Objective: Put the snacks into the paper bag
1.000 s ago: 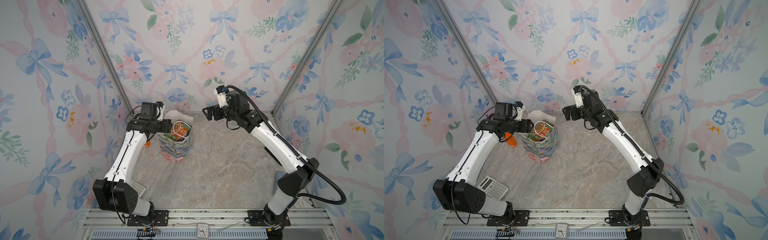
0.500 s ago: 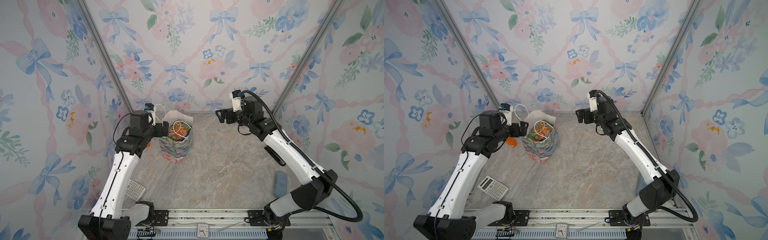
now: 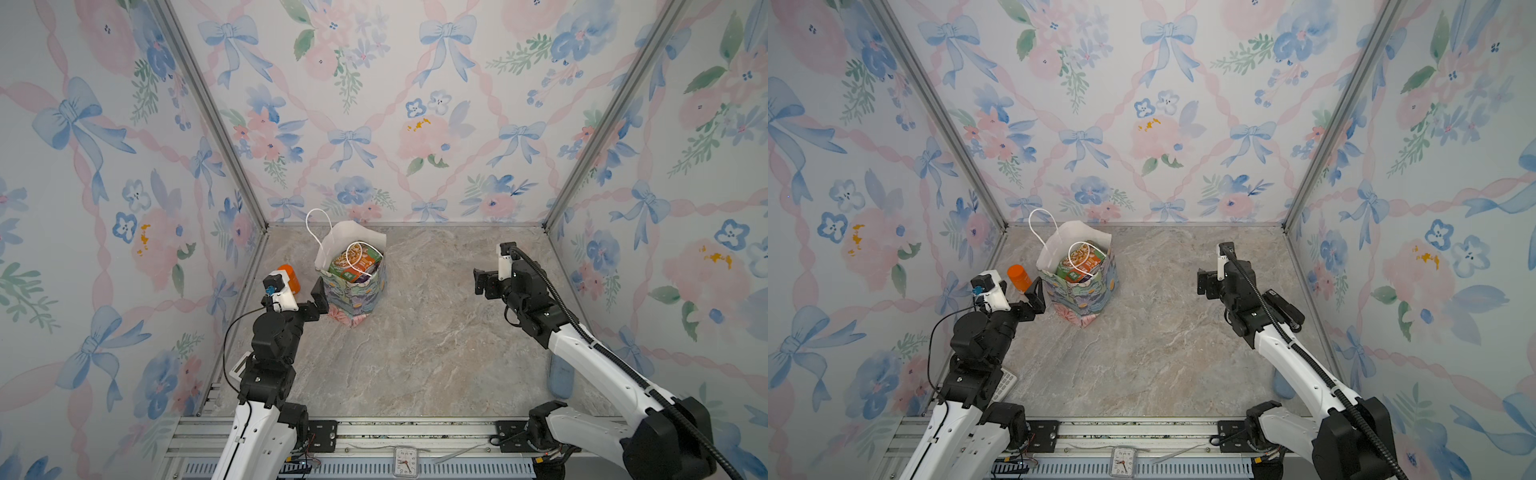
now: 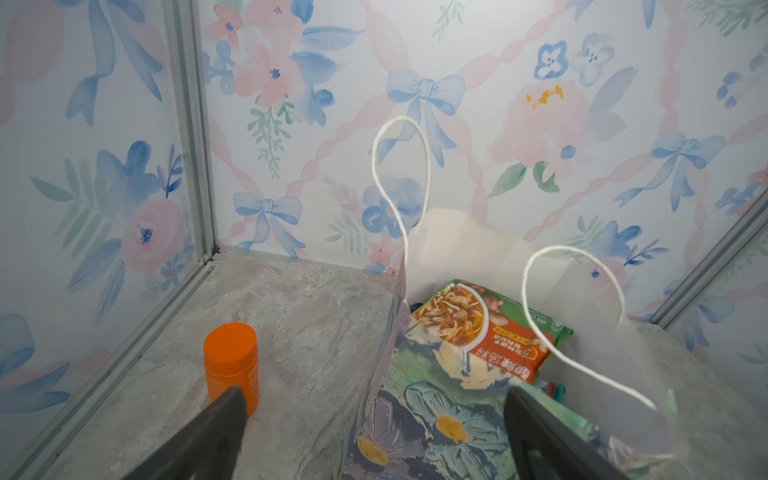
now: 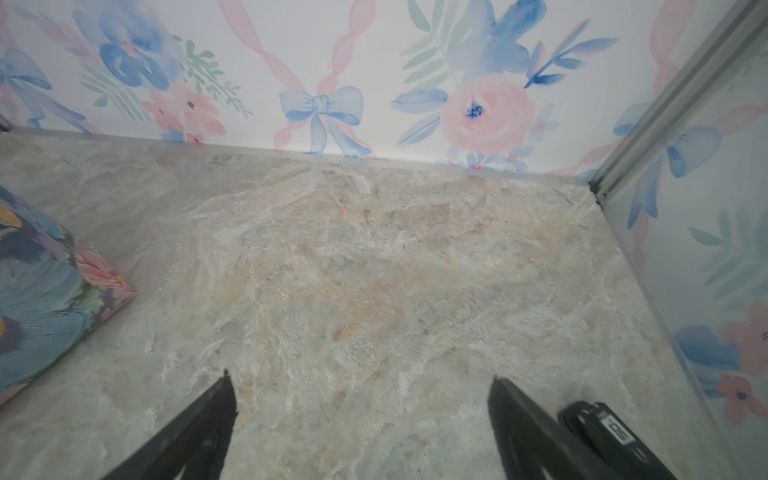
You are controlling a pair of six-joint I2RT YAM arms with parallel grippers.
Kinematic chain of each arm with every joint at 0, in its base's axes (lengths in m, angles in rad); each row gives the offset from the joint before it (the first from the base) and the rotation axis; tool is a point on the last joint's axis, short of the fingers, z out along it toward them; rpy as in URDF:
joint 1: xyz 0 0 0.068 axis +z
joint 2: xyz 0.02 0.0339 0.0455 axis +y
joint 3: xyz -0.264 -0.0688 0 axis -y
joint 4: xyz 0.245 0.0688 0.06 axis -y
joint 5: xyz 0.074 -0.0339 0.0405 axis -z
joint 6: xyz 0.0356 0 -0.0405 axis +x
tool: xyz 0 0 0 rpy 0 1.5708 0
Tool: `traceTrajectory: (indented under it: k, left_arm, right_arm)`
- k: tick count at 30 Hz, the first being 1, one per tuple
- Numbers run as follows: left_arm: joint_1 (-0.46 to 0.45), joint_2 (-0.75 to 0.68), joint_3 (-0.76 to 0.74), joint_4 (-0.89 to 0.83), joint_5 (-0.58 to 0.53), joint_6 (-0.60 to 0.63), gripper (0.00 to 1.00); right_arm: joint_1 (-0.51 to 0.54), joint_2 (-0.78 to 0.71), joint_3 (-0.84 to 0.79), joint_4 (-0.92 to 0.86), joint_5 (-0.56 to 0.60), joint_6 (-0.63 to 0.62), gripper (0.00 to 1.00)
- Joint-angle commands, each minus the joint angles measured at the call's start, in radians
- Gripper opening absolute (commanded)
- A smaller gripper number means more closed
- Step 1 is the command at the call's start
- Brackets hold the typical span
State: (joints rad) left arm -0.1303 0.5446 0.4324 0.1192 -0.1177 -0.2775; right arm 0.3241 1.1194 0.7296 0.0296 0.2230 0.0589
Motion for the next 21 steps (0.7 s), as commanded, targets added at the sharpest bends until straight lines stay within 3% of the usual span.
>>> traceTrajectory:
  k: [1,6,10,16,21]
  left_arm:
    - [-0.002,0.028,-0.078,0.156,-0.061,0.021,0.98]
    - [-0.002,0.057,-0.232,0.332,-0.127,0.07,0.98]
    - [0.007,0.122,-0.347,0.542,-0.183,0.122,0.98]
    - [0.054,0.293,-0.341,0.651,-0.116,0.161,0.98]
    - [0.083,0.419,-0.33,0.736,-0.078,0.196,0.98]
  right_arm:
    - [-0.021,-0.036,-0.133,0.252,0.081,-0.084,0.97]
    - [-0.04,0.013,-0.252,0.41,0.12,-0.134,0.97]
    - [-0.105,0.095,-0.368,0.646,0.129,-0.134,0.96]
    - [-0.159,0.288,-0.454,0.976,0.058,-0.143,0.97]
    - [-0.168,0.427,-0.476,1.157,0.069,-0.139,0.96]
